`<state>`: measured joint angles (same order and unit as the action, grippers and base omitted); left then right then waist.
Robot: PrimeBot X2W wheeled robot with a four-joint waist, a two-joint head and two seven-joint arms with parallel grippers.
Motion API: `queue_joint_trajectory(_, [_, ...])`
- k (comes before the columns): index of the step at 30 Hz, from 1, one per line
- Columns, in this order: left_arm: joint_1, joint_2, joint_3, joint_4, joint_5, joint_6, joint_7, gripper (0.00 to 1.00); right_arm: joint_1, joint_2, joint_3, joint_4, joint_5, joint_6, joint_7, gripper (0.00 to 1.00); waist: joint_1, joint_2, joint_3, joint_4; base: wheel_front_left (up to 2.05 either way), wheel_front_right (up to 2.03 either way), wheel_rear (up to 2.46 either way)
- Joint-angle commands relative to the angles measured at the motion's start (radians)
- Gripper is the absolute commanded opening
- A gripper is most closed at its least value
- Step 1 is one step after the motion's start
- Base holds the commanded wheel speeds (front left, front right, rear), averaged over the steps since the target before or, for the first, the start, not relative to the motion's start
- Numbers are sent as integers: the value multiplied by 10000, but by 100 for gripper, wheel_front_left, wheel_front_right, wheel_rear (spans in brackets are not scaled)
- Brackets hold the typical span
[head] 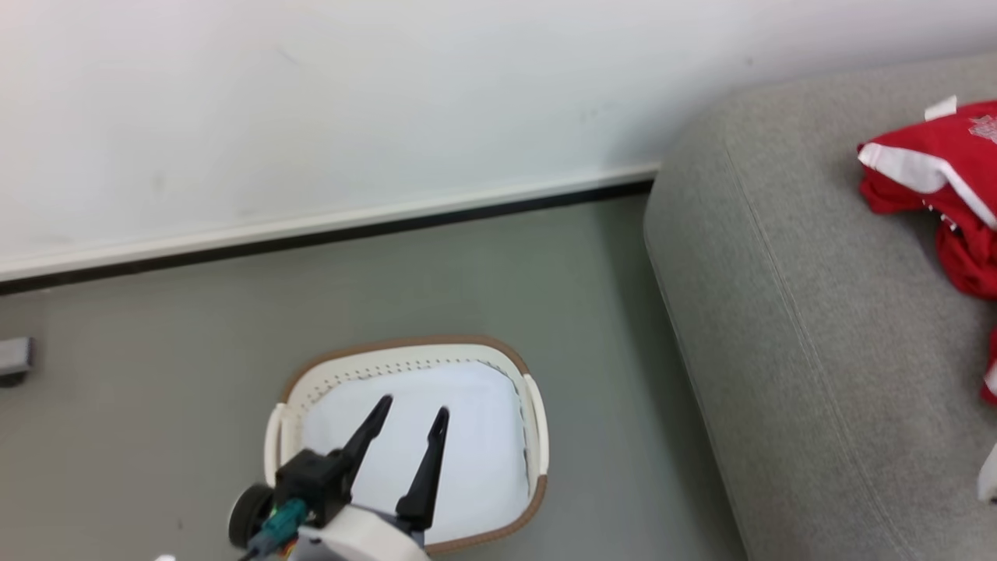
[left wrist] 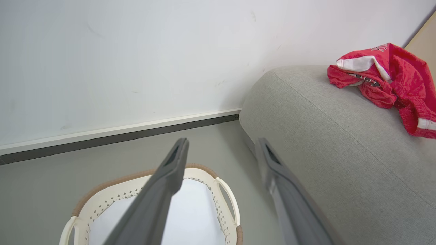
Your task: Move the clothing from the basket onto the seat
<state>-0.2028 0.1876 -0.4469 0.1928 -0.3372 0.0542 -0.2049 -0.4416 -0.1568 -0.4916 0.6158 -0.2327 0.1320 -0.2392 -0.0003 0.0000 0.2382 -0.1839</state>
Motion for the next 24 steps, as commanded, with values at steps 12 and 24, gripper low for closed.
queue_joint_trajectory(12, [1364, -64, 589, 183, -363, 398, -548, 100, 1995, 767, 1431, -2104, 942, -26, -258, 100, 3, 0, -1453, 959, 0, 0, 0])
queue_joint_trajectory(24, [2861, -531, 2692, -280, 233, 96, -593, 100, 4108, 1055, 3843, -4021, 2171, -26, -247, 100, 3, 0, -2577, 1579, 0, 0, 0])
